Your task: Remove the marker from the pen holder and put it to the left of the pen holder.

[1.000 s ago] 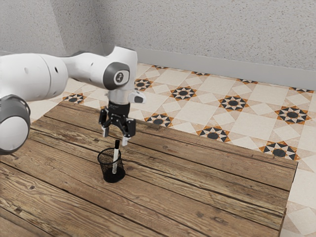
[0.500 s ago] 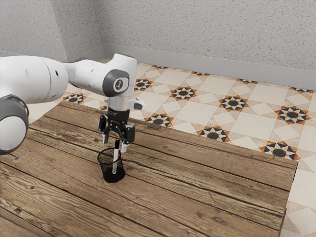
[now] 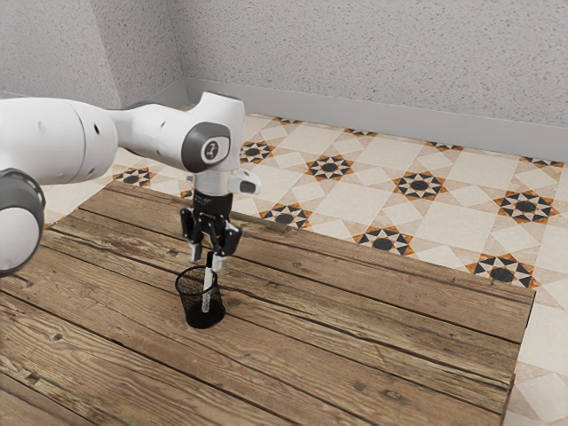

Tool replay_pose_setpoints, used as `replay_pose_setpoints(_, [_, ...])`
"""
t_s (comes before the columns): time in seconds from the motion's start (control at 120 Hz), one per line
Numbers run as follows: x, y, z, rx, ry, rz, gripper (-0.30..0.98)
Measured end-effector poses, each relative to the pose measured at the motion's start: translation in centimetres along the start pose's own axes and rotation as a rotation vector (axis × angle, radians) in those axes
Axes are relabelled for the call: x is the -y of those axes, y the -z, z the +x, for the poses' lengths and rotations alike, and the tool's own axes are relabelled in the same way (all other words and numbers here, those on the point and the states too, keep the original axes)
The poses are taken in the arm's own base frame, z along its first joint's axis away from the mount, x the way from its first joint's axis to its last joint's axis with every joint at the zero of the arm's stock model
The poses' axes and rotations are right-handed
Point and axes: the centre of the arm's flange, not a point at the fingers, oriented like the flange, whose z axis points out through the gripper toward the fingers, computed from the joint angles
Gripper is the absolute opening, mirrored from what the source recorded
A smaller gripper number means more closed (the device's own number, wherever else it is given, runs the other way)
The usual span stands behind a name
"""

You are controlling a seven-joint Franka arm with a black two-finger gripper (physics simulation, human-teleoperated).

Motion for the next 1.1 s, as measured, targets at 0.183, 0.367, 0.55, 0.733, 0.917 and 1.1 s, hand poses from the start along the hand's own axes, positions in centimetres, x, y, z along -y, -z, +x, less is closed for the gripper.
replay_pose_setpoints(0.183, [-0.1, 0.4, -0.3, -0.011, 0.002, 0.0, 0.16])
replay_pose_setpoints(0.367, [-0.2, 0.4, -0.3, -0.014, 0.008, 0.0, 0.01])
replay_pose_setpoints(0.55, [-0.1, 1.6, -0.9, -0.03, 0.022, 0.004, -0.05])
replay_pose_setpoints(0.733, [0.2, 7.3, -4.3, -0.092, 0.045, 0.006, -0.08])
replay_pose_setpoints(0.917, [1.0, 14.7, -8.8, -0.139, 0.077, 0.019, -0.09])
replay_pose_setpoints(1.1, [6.2, 10.5, -5.7, 0.097, 0.193, 0.086, -0.1])
